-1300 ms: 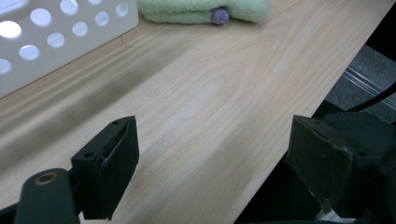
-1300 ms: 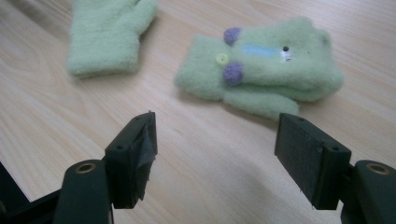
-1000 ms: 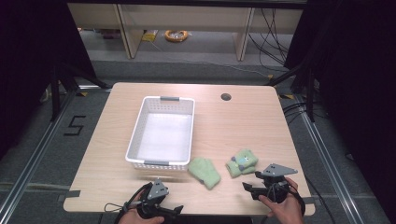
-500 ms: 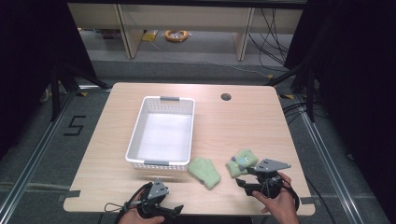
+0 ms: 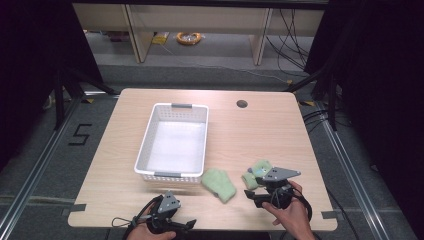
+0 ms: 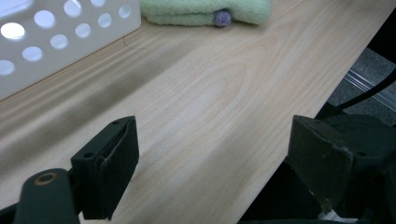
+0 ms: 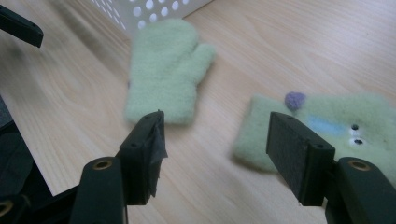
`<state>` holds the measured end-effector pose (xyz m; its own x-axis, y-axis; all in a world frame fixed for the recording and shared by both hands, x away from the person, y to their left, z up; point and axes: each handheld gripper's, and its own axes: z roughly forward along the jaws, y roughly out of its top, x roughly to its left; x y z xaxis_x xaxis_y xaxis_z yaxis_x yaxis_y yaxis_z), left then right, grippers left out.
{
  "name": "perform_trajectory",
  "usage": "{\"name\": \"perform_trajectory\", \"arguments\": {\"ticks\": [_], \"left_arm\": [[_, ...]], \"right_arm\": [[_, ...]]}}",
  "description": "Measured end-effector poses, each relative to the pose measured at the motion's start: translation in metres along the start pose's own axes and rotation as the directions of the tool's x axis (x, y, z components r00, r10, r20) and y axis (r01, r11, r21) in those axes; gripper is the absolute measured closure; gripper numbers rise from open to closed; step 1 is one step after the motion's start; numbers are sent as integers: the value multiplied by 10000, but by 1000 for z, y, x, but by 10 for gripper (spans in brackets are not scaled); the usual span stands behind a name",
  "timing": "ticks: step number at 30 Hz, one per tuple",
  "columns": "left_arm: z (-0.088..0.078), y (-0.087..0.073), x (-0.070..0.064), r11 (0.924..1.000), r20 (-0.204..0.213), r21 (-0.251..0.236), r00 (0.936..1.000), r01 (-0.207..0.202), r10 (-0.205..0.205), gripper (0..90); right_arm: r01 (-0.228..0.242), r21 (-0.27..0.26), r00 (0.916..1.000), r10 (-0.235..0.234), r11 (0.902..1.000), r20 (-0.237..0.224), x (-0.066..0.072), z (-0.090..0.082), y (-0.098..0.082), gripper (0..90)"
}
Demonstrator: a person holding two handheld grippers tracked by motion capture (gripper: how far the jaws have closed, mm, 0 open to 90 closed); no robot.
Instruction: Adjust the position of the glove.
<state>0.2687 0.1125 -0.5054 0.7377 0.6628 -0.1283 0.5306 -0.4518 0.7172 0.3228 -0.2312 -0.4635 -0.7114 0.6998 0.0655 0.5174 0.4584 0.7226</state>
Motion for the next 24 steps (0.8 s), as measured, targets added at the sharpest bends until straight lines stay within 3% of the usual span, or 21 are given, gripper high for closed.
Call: {"name": "perform_trajectory", "arguments": {"ticks": [3,5,7,9,10,14,15,16,19,24], "left_arm": [[0,-1,1,10000,-67,-13,10000,14,-14,160],[0,0,-1,9998,-23,-149,9999,123,-123,160],[-1,0,1,10000,-127,-6,9999,-59,59,160],[0,0,-1,9997,-15,-192,9999,124,-125,160],[-1,0,1,9999,-120,17,9999,-105,105,160],[-1,0,0,9999,-26,-83,10000,69,-69,160],[0,0,-1,9998,-15,-168,9999,140,-140,160],[-1,0,0,9999,-79,-105,10000,28,-29,160],[-1,0,-1,9999,-4,-121,10000,32,-32,160],[-1,0,0,9999,-75,-124,10000,55,-56,160]], "right_arm": [[-79,59,10000,79,10000,-28,3,2,4,391],[120,65,9999,-119,9999,-124,3,4,9,399],[92,60,9995,-91,9999,-289,5,7,13,417],[173,64,9992,-171,9998,-348,6,10,18,423],[194,79,9992,-191,9998,-347,8,12,20,427],[346,265,9981,-332,9990,-523,13,22,30,453],[286,-20,9985,-286,9996,-459,16,28,32,462],[248,253,9981,-233,9994,-565,18,30,34,470],[652,333,9968,-635,9973,-477,20,40,41,490],[766,786,9953,-716,9940,-650,24,54,49,543]]}}
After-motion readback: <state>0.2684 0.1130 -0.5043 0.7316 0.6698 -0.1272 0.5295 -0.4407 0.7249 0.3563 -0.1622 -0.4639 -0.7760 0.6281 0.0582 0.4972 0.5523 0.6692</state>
